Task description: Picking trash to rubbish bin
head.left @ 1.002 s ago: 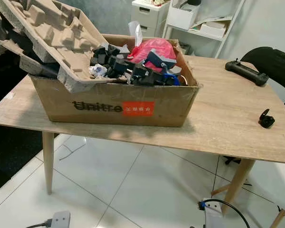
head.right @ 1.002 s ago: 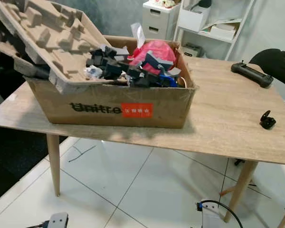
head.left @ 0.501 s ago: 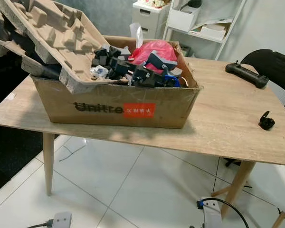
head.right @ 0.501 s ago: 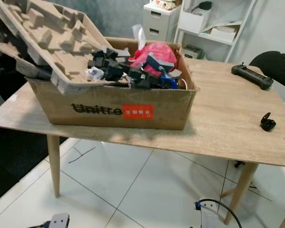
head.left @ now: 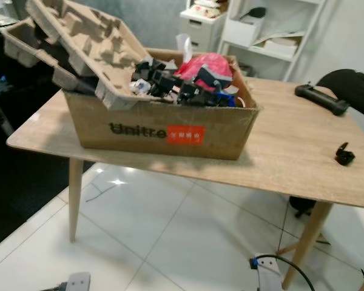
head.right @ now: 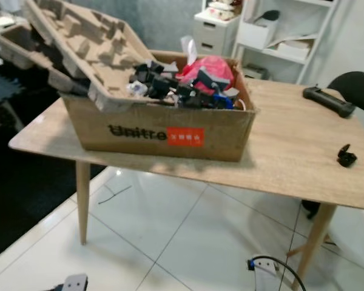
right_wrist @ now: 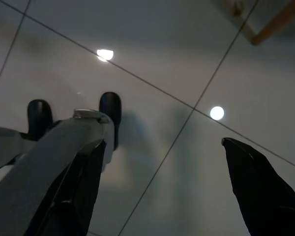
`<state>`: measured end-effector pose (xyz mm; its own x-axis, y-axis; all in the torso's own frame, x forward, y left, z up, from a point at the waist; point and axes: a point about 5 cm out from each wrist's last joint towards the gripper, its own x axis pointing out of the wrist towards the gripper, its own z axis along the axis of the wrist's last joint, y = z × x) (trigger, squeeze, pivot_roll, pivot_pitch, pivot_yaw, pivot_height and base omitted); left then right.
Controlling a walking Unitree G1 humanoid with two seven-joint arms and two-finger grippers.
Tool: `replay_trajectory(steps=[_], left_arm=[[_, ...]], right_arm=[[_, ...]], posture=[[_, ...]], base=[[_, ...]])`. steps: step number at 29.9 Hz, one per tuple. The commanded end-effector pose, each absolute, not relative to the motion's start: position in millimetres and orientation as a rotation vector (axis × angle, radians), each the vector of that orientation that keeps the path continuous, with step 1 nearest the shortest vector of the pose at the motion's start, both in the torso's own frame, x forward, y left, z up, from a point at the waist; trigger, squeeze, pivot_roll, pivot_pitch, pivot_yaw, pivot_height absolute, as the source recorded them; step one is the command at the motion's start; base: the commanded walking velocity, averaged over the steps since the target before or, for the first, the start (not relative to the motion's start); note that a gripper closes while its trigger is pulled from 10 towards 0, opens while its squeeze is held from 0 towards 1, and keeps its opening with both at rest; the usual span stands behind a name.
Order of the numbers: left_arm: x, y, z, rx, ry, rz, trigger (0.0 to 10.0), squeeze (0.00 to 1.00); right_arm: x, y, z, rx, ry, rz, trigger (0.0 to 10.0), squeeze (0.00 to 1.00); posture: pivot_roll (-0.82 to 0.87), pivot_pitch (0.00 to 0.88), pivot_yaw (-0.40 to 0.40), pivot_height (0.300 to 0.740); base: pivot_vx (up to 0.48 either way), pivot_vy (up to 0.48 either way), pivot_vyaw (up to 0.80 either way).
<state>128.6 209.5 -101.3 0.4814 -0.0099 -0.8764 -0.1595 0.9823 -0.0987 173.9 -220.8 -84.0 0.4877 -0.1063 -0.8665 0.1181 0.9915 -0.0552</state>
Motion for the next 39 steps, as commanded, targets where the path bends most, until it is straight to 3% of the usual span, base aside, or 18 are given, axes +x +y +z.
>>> replay_trajectory(steps=[1,39], left_arm=[[124.7,204.7,-103.5,-0.179,1.090,0.072,10.0,0.00],[123.4,200.9,-104.5,-0.161,1.104,0.030,10.0,0.00]], right_arm=[[164.5,-221.8,-88.1,0.026,1.083,-0.153,10.0,0.00],[158.3,-226.7,-89.7,0.055,1.094,-0.191,10.0,0.00]], posture=[[0.15,0.079,-0.053,0.740],[0.13,0.090,-0.042,0.740]], base=[[-0.341,0.000,0.00],[-0.338,0.000,0.00]])
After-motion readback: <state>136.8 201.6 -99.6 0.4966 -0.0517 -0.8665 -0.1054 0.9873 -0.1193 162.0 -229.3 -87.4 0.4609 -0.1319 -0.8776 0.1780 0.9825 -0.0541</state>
